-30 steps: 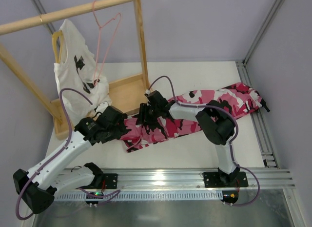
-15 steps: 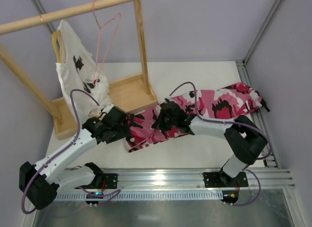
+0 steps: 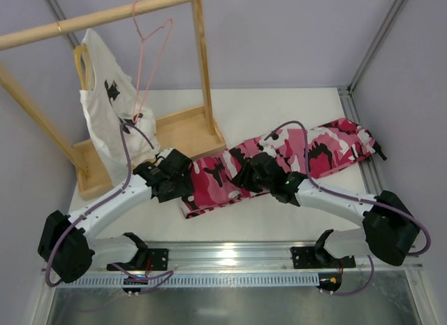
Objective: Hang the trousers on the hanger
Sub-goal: Fold the trousers
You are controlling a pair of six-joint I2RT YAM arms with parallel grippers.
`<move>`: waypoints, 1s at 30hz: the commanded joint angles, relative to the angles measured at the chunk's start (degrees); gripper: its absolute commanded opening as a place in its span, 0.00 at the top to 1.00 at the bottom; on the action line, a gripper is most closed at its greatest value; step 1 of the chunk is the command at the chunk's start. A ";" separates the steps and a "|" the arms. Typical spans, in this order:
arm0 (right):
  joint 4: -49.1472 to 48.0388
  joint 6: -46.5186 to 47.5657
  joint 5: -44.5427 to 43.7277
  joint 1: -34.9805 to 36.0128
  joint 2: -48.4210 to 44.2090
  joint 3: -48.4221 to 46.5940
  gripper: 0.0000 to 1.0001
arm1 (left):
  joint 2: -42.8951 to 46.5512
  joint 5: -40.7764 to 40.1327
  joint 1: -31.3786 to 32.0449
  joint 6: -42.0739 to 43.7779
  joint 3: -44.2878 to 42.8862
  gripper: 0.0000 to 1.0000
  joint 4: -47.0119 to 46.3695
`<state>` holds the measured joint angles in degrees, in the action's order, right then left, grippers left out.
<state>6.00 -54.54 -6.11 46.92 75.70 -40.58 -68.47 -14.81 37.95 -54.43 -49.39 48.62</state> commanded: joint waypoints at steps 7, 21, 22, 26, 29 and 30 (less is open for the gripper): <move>-10.28 17.18 25.84 -12.27 3.79 -2.13 0.46 | -2.63 5.85 -0.34 6.27 -2.21 0.26 -5.91; -10.58 25.00 39.16 -15.19 25.45 -16.80 0.37 | -9.67 8.12 -3.67 2.41 1.83 0.26 -5.38; -9.70 25.36 38.37 -14.93 25.98 -17.34 0.36 | -9.58 8.30 -4.20 1.71 3.32 0.26 -5.81; -9.87 25.54 36.88 -13.78 28.27 -18.04 0.35 | -8.79 8.65 -6.13 0.73 5.52 0.27 -6.52; -10.13 26.50 36.43 -13.43 29.76 -18.57 0.35 | -9.40 8.74 -6.75 0.82 5.79 0.28 -6.43; -10.22 26.77 36.26 -13.34 30.20 -18.66 0.34 | -9.67 8.57 -6.84 1.00 5.88 0.29 -6.26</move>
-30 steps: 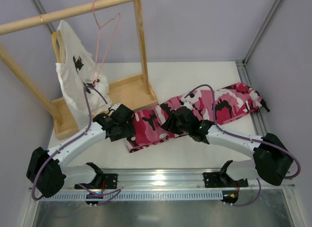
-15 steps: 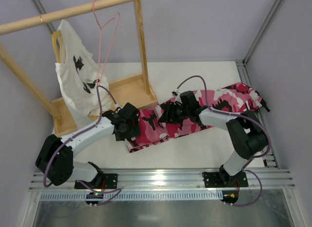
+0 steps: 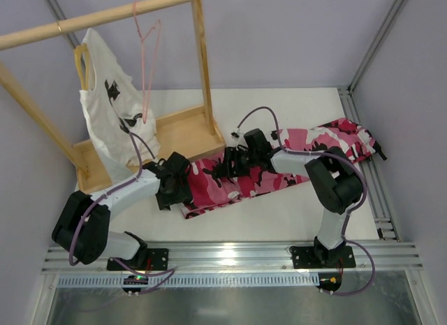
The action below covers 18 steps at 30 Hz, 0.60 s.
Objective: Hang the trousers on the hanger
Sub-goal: Fold the trousers
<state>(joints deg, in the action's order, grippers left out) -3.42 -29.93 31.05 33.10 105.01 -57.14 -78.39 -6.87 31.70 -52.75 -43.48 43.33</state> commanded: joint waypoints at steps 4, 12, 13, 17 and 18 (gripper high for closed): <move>-1.50 4.35 2.07 0.47 2.30 -3.15 0.34 | -0.10 0.90 -1.91 -0.42 0.77 0.32 -1.41; -7.47 6.38 9.38 0.74 2.57 -0.26 0.32 | -0.88 2.83 -3.93 -0.42 2.26 0.33 -2.55; -8.26 6.12 10.16 0.65 2.48 0.01 0.32 | -0.89 2.92 -4.02 -0.42 2.18 0.33 -2.72; -9.06 5.68 10.70 0.73 3.27 -0.07 0.31 | -1.06 2.74 -4.19 -0.16 1.91 0.34 -2.55; -9.06 5.59 10.70 0.74 3.44 0.02 0.31 | -1.24 2.74 -4.28 -0.16 1.83 0.34 -2.46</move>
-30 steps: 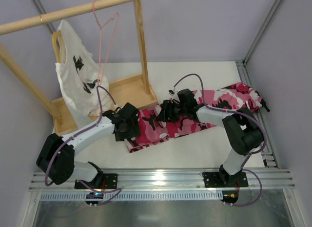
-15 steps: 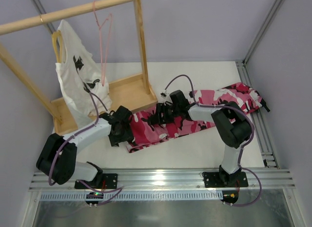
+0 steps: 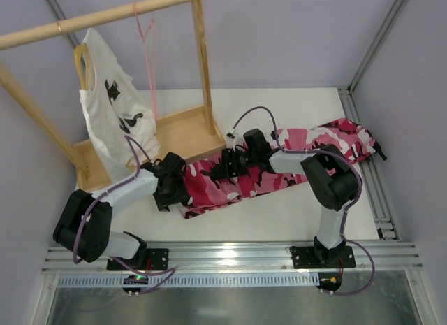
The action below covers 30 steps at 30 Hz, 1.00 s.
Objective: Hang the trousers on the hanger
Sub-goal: Fold the trousers
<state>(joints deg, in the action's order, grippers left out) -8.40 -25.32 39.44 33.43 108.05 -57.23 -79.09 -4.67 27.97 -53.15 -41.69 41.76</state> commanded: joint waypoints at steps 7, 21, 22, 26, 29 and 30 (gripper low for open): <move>-4.43 0.45 2.92 0.41 1.81 -0.51 0.42 | -0.63 -0.25 -0.81 0.32 0.38 0.34 -0.62; -6.18 2.03 4.50 -0.47 1.99 2.83 0.39 | 0.16 -1.05 -2.21 0.76 0.47 0.34 -0.01; -6.27 1.68 4.50 -0.38 2.16 2.65 0.51 | 0.16 -1.13 -2.21 0.68 0.47 0.34 -0.01; -5.40 0.63 4.42 -0.38 1.11 2.13 0.80 | 0.60 -1.31 -2.56 0.24 0.30 0.34 0.08; -3.73 -0.78 2.75 -0.38 -2.04 2.04 0.96 | 1.30 -1.57 -2.65 0.06 -0.32 0.33 0.17; -2.94 -1.30 0.75 -0.38 -3.10 2.04 0.96 | 1.48 -1.57 -2.65 -0.03 -1.02 0.32 0.34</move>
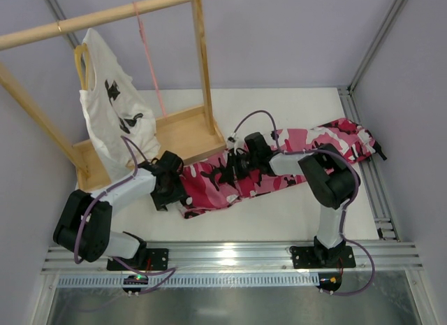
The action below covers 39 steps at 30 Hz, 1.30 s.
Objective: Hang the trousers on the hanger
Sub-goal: Fold the trousers
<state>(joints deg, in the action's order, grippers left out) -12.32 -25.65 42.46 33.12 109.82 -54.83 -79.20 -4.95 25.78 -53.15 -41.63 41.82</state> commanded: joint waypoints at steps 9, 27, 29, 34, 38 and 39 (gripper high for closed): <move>20.21 -4.67 -23.36 0.01 -17.09 -0.72 0.96 | 3.79 -7.09 -0.56 2.52 -8.12 0.30 7.04; 18.29 -3.18 -17.23 1.94 -15.51 -4.84 0.95 | 6.33 -5.67 -0.56 5.69 -9.78 0.29 6.68; 20.31 -3.88 -19.07 6.22 -15.51 -9.39 0.95 | 7.91 -8.74 -1.17 6.64 -11.45 0.27 8.09; 17.68 -10.56 -20.74 15.03 -11.66 -15.65 0.87 | 5.99 -2.19 -9.07 9.20 -14.10 0.27 7.93; 17.15 -12.06 -21.81 18.99 -7.18 -18.56 0.65 | 3.53 4.76 -13.03 9.11 -10.41 0.32 3.97; 17.50 -11.71 -21.54 19.34 -6.90 -18.47 0.63 | 2.74 7.99 -13.82 9.20 -9.80 0.34 3.36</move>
<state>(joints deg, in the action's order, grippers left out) 5.61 -35.05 21.61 51.86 100.68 -72.12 -74.56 -5.17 13.58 -45.54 -53.28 47.40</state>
